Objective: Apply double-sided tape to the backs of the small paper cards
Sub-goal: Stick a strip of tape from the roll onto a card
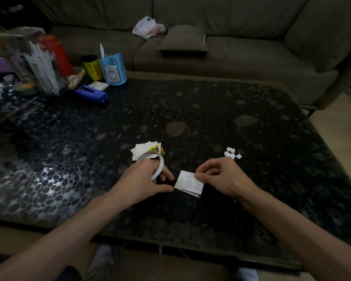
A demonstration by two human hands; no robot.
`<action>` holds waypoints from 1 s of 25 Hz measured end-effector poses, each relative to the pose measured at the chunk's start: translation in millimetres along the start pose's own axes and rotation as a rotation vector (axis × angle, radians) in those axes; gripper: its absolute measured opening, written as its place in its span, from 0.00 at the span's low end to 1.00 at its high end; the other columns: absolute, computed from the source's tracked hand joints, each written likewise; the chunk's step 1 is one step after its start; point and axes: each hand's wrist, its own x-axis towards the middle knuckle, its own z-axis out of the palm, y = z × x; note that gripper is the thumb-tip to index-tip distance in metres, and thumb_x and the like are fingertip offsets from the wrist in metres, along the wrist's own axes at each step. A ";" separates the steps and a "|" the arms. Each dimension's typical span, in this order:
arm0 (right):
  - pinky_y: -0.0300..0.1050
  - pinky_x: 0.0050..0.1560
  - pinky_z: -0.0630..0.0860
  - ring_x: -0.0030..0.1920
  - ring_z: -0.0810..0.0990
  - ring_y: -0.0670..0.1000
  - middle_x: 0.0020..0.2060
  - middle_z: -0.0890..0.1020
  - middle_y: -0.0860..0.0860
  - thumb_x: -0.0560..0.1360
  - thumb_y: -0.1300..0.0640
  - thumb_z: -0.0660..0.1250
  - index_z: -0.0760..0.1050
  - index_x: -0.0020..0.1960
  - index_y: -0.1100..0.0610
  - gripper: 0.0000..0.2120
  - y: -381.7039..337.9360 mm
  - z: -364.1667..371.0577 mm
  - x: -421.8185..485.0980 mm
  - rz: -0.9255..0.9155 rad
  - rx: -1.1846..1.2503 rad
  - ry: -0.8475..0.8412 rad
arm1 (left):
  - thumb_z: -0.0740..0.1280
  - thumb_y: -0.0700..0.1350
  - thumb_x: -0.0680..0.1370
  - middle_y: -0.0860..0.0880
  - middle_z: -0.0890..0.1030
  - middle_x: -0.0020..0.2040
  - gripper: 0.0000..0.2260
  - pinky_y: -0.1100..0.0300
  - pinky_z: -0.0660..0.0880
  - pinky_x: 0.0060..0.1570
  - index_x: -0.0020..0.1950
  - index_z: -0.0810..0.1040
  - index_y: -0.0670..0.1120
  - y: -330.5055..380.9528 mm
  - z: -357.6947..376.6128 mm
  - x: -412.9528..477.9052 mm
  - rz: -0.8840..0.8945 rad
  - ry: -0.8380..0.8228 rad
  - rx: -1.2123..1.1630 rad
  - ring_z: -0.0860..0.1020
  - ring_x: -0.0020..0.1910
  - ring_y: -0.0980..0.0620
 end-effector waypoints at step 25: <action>0.37 0.47 0.77 0.48 0.84 0.42 0.46 0.86 0.46 0.76 0.52 0.77 0.82 0.49 0.47 0.04 -1.4 3.8 -2.3 -0.024 -0.105 0.018 | 0.80 0.55 0.71 0.62 0.80 0.45 0.13 0.63 0.77 0.41 0.52 0.84 0.67 3.5 -0.2 -0.4 0.046 -0.008 0.022 0.77 0.48 0.65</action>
